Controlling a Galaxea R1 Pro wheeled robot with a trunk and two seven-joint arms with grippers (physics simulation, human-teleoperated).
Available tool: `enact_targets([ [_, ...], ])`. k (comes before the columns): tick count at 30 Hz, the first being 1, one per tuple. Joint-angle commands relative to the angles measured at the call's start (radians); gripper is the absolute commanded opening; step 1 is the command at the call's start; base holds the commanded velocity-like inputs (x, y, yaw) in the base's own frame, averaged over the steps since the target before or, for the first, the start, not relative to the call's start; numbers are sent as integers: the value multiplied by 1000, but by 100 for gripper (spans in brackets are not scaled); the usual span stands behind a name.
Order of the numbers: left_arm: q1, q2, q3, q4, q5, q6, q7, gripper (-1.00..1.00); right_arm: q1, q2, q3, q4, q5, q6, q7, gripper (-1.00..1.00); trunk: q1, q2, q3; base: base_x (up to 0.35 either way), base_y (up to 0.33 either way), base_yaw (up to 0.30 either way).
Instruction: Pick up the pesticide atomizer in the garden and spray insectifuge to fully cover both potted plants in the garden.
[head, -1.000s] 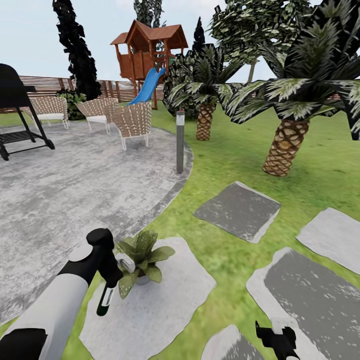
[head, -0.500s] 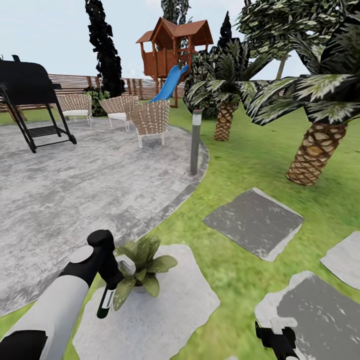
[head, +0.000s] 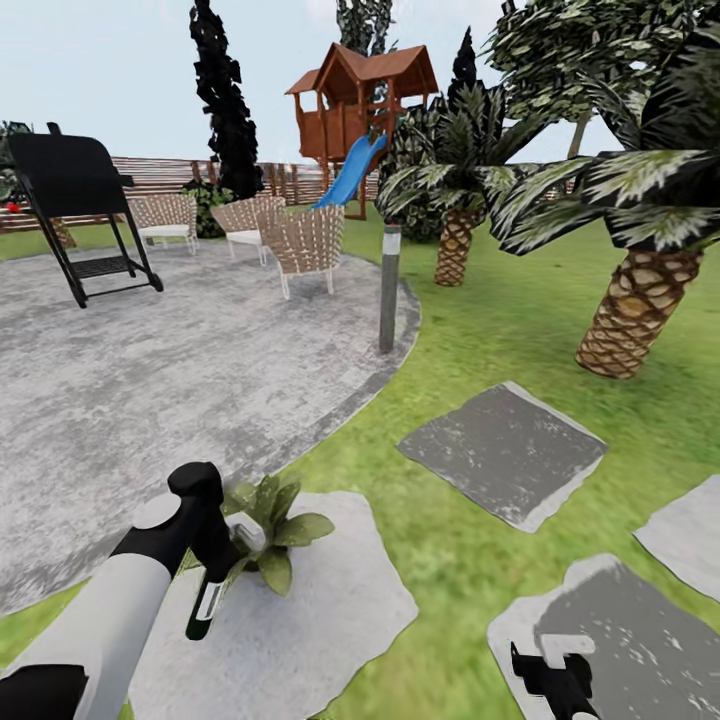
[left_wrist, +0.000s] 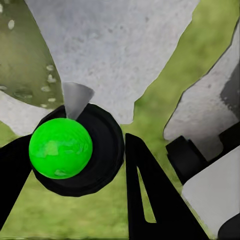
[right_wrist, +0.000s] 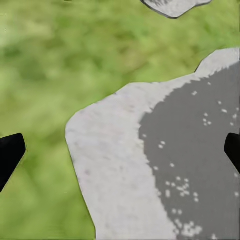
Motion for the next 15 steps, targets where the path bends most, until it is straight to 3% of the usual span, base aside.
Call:
enact_targets([
  [1, 1, 6, 1, -2, -8, 10, -9, -100, -1, 0, -7, 1, 11, -3, -4, 100, 0, 0, -1, 0, -25, 275],
  [8, 46, 18, 18, -3, -5, 19, -9, -100, 0, 0, -7, 1, 11, -3, -4, 100, 0, 0, -1, 0, -4, 277],
  [12, 51, 12, 94, -8, -5, 22, -9, -100, 0, 0, -7, 1, 11, -3, -4, 100, 0, 0, -1, 3, 0, 277],
  [15, 51, 9, 108, -8, -5, 22, -9, -100, 0, 0, -7, 1, 11, -3, -4, 100, 0, 0, -1, 140, -29, 203],
])
